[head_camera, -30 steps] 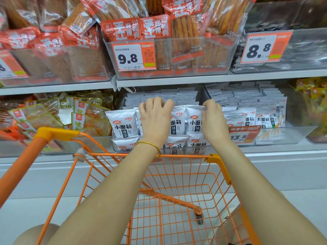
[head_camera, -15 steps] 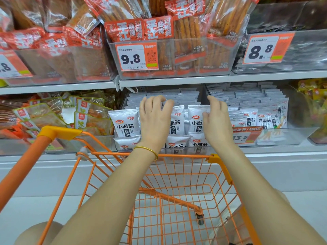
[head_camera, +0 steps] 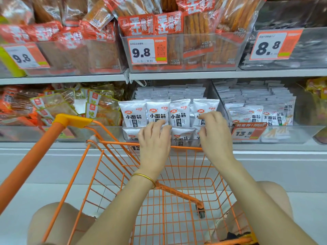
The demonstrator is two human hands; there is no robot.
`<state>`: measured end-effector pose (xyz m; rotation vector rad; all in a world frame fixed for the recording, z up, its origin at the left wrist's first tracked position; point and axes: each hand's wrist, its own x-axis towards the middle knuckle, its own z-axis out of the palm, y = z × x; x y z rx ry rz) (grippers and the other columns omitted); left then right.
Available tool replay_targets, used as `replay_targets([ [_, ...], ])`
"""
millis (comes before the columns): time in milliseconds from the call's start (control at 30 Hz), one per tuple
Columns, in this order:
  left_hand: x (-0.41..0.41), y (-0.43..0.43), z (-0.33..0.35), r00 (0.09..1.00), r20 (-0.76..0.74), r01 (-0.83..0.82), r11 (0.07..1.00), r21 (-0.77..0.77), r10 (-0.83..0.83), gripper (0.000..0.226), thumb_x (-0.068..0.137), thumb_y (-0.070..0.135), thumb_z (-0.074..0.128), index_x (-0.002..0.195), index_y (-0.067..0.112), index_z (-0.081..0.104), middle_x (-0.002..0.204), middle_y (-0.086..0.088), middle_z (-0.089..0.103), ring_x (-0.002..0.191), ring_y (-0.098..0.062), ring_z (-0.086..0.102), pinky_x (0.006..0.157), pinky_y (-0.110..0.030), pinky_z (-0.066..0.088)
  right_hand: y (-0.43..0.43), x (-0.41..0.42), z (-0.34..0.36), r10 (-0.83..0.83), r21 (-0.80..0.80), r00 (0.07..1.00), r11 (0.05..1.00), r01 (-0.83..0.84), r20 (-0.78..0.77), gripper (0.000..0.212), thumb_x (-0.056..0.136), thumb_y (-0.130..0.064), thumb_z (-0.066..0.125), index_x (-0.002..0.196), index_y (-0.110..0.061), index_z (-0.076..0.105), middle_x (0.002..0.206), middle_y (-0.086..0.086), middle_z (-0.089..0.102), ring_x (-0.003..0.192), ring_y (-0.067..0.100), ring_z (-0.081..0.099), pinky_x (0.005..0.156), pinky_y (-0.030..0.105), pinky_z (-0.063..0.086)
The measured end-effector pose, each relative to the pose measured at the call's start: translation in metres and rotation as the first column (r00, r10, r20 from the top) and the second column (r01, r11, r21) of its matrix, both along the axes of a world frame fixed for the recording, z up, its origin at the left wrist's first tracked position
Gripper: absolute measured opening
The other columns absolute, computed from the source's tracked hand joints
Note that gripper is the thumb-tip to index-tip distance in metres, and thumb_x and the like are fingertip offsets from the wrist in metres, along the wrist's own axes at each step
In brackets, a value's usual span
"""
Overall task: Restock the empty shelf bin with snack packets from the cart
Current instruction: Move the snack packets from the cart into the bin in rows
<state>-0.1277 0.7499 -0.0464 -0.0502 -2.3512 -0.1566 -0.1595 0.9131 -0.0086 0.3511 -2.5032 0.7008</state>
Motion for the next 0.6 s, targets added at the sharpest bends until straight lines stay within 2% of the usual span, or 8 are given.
replay_targets([
  [100, -0.003, -0.003, 0.001, 1.0, 0.006, -0.003, 1.0, -0.025, 0.003, 0.022, 0.082, 0.015, 0.06, 0.103, 0.017, 0.062, 0.122, -0.005, 0.058, 0.113, -0.024, 0.043, 0.094, -0.04, 0.032, -0.013, -0.007, 0.003, 0.036, 0.069, 0.994, 0.997, -0.029, -0.099, 0.035, 0.074, 0.006, 0.055, 0.105, -0.006, 0.067, 0.107, 0.012, 0.064, 0.099, 0.037, 0.058, 0.079, 0.043, 0.051],
  [200, -0.009, -0.004, 0.008, 1.0, 0.012, -0.022, 0.999, -0.026, 0.022, 0.026, 0.082, 0.017, 0.051, 0.106, 0.016, 0.061, 0.124, -0.007, 0.056, 0.114, -0.026, 0.042, 0.095, -0.04, 0.034, -0.031, -0.029, 0.015, 0.034, 0.192, 0.971, 0.981, 0.013, -0.237, 0.033, 0.075, -0.001, 0.058, 0.105, -0.01, 0.069, 0.103, 0.006, 0.069, 0.11, 0.035, 0.06, 0.095, 0.048, 0.047],
  [267, -0.013, -0.005, 0.012, 0.999, 0.034, -0.019, 0.999, -0.032, 0.02, 0.032, 0.08, 0.015, 0.048, 0.109, 0.016, 0.061, 0.128, -0.011, 0.053, 0.116, -0.029, 0.044, 0.095, -0.043, 0.038, -0.041, -0.043, 0.024, 0.047, 0.284, 0.99, 0.959, -0.008, -0.13, 0.04, 0.084, -0.004, 0.059, 0.123, -0.012, 0.06, 0.118, 0.006, 0.065, 0.129, 0.035, 0.046, 0.11, 0.052, 0.029],
  [333, -0.016, -0.007, 0.013, 0.998, 0.054, -0.014, 0.999, -0.042, 0.017, 0.035, 0.077, 0.011, 0.056, 0.111, 0.015, 0.061, 0.131, -0.013, 0.052, 0.118, -0.032, 0.044, 0.094, -0.046, 0.041, -0.048, -0.054, 0.029, 0.025, 0.359, 1.0, 0.933, -0.026, 0.006, 0.041, 0.094, -0.011, 0.05, 0.135, -0.016, 0.048, 0.131, 0.006, 0.057, 0.14, 0.029, 0.029, 0.117, 0.05, 0.013],
  [467, -0.018, -0.008, 0.01, 0.997, 0.069, -0.013, 0.999, -0.048, 0.016, 0.042, 0.071, 0.007, 0.068, 0.111, 0.014, 0.061, 0.131, -0.014, 0.051, 0.12, -0.031, 0.04, 0.095, -0.046, 0.042, -0.046, -0.064, 0.03, -0.048, 0.363, 0.999, 0.931, 0.043, 0.005, 0.026, 0.091, -0.008, 0.054, 0.117, -0.01, 0.057, 0.118, 0.01, 0.057, 0.128, 0.029, 0.04, 0.119, 0.047, 0.01],
  [600, -0.019, -0.009, 0.009, 0.998, 0.06, -0.004, 0.999, -0.054, 0.007, 0.037, 0.075, 0.009, 0.06, 0.111, 0.014, 0.06, 0.133, -0.013, 0.049, 0.12, -0.03, 0.036, 0.094, -0.045, 0.041, -0.042, -0.066, 0.028, -0.06, 0.35, 0.998, 0.935, 0.06, -0.012, 0.023, 0.089, -0.007, 0.054, 0.112, -0.01, 0.058, 0.112, 0.009, 0.058, 0.119, 0.029, 0.044, 0.118, 0.045, 0.01],
])
